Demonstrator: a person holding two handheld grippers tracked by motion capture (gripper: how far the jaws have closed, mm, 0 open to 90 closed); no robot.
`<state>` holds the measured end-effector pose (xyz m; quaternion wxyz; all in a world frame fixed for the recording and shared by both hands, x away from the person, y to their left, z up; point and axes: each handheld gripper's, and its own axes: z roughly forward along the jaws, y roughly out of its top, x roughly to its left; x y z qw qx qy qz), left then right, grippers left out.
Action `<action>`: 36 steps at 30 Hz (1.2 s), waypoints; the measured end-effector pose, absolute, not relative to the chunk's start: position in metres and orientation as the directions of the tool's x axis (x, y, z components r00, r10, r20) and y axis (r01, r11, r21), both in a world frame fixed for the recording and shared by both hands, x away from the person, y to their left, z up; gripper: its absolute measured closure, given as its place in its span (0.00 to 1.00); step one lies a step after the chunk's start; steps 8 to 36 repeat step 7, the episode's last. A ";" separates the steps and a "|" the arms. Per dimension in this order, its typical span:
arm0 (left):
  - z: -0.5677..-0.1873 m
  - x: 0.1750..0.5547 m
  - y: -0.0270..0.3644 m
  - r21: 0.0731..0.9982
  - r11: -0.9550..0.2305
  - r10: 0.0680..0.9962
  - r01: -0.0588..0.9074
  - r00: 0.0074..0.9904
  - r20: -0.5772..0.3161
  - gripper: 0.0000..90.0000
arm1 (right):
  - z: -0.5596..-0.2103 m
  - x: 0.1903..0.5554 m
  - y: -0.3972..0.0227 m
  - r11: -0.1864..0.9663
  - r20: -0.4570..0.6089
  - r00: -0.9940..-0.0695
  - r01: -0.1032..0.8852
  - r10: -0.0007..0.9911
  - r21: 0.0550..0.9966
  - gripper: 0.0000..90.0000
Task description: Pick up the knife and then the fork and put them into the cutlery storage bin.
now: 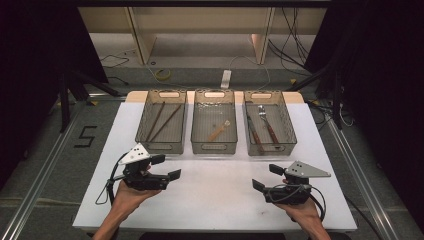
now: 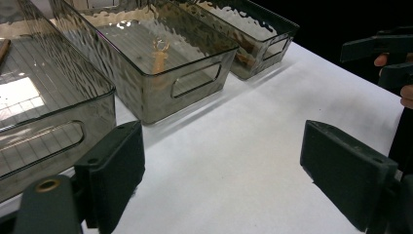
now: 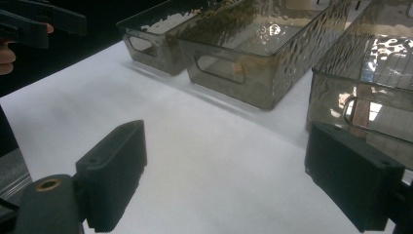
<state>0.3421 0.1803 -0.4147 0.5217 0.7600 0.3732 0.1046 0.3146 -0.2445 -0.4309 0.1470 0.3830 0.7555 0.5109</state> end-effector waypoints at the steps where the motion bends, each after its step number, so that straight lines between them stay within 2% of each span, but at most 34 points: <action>1: -0.415 0.342 0.180 0.871 -0.178 0.678 0.458 0.699 -0.228 0.18 | -0.431 0.315 -0.245 0.185 0.169 -0.663 0.429 0.729 0.884 0.18; 36: -0.415 0.342 0.180 0.871 -0.177 0.677 0.458 0.699 -0.230 0.18 | -0.431 0.315 -0.245 0.182 0.169 -0.662 0.427 0.730 0.886 0.18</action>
